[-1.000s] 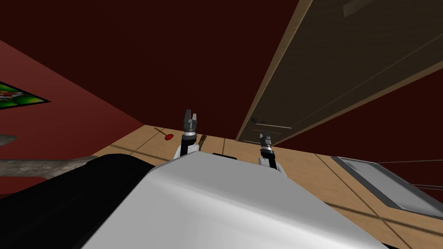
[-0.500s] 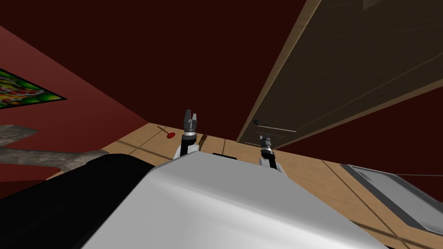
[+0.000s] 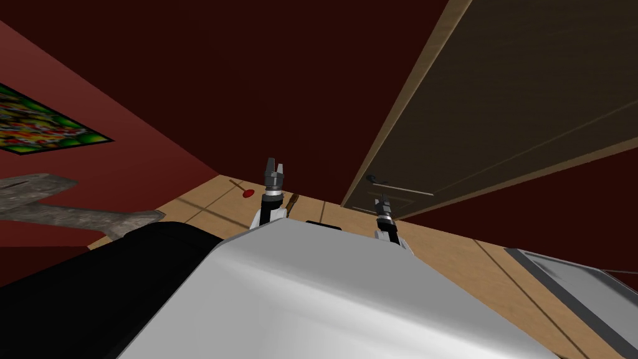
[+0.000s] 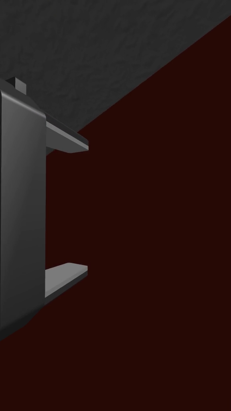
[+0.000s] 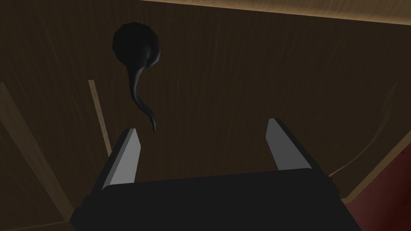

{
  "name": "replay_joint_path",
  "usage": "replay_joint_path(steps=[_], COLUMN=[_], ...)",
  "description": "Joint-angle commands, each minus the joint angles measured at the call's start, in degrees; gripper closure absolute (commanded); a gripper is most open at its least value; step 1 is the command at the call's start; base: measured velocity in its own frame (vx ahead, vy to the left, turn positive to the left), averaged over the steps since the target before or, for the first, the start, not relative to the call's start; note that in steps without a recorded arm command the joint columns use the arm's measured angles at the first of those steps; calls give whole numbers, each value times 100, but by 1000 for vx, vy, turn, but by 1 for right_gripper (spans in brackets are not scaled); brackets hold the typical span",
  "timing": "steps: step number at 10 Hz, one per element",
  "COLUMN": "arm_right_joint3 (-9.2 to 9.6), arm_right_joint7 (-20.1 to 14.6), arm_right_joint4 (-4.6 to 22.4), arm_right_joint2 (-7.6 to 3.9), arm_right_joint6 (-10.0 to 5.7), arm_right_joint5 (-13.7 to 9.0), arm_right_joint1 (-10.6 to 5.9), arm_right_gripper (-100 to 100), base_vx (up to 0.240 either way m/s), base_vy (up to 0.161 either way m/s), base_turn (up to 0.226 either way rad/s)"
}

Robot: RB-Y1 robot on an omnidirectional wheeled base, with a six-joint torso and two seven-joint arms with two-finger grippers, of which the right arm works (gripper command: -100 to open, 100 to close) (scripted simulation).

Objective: Pull the door open

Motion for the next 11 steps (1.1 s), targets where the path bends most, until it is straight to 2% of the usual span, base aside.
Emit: replay_joint_path(steps=[1,3,4,9,10,11], arm_right_joint3=[-13,-25,-25,-49,-52,-51], arm_right_joint7=[-101,-199,-199,-406,-433,-408], arm_right_joint4=[286,688,727,1575,1686,1580], arm_right_joint2=[-99,-198,-198,-406,-433,-411], arm_right_joint6=[-45,-125,-125,-291,-313,-289], arm_right_joint5=[-51,-105,-105,-219,-234,-223], arm_right_joint1=[-73,-179,-179,-404,-434,-403], arm_right_gripper=[-100,-100,-100,-100,-100,-100], base_vx=[57,86,49,54,64,30], base_vy=[-55,-68,-52,-51,-64,-28], base_turn=[155,102,40,84,84,16])
